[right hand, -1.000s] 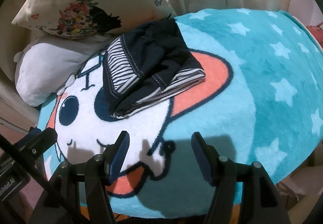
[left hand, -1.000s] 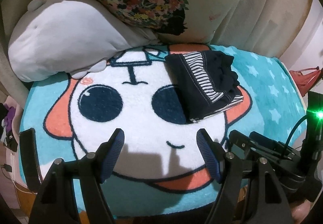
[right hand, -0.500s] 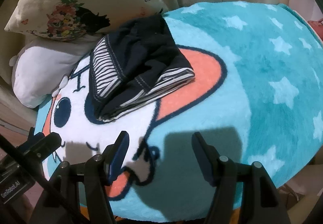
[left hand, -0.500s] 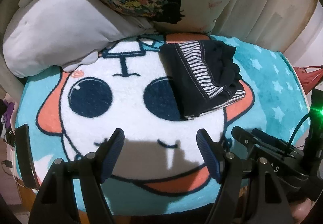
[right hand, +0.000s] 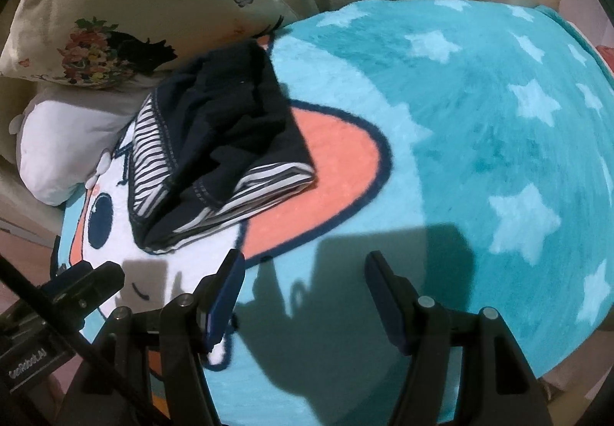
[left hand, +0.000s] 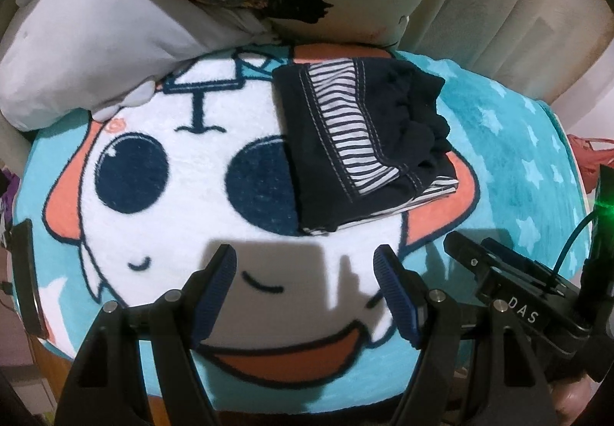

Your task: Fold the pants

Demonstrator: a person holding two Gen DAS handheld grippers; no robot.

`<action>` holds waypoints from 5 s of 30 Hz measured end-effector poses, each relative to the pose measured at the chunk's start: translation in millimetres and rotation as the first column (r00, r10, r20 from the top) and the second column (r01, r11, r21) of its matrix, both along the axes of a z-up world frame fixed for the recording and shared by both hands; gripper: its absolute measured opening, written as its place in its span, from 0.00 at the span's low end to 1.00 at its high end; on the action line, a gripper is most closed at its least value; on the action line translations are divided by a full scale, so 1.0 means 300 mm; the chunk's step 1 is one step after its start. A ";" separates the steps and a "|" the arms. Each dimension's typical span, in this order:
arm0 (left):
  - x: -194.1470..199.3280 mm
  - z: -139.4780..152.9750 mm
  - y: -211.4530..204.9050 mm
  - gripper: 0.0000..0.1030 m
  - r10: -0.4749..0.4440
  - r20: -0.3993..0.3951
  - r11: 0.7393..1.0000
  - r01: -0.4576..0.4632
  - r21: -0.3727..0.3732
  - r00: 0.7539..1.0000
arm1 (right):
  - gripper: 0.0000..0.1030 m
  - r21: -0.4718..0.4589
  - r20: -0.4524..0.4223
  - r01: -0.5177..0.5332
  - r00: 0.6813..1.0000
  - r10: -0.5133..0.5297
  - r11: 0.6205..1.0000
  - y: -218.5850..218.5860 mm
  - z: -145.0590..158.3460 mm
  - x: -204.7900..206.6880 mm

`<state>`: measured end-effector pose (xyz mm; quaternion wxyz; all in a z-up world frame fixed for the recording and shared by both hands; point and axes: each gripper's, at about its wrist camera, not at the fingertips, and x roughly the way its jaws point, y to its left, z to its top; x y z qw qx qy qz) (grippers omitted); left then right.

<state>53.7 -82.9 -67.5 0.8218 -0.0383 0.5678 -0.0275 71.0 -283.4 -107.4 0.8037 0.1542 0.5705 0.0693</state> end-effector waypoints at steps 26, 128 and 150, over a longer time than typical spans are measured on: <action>0.385 -0.182 0.072 0.54 0.052 -0.077 0.901 -0.080 -0.427 0.996 | 0.56 0.361 0.063 -0.170 0.985 0.158 0.917 0.053 -0.076 0.453; -0.129 0.161 0.351 0.70 0.091 0.188 0.996 -0.088 -0.026 0.978 | 0.76 -0.117 0.038 -0.105 0.993 0.110 0.988 0.399 0.080 -0.091; -0.084 0.151 0.161 0.70 0.172 0.192 0.985 -0.171 -0.022 0.966 | 0.76 -0.093 0.019 -0.137 0.990 0.140 0.986 0.177 0.042 -0.007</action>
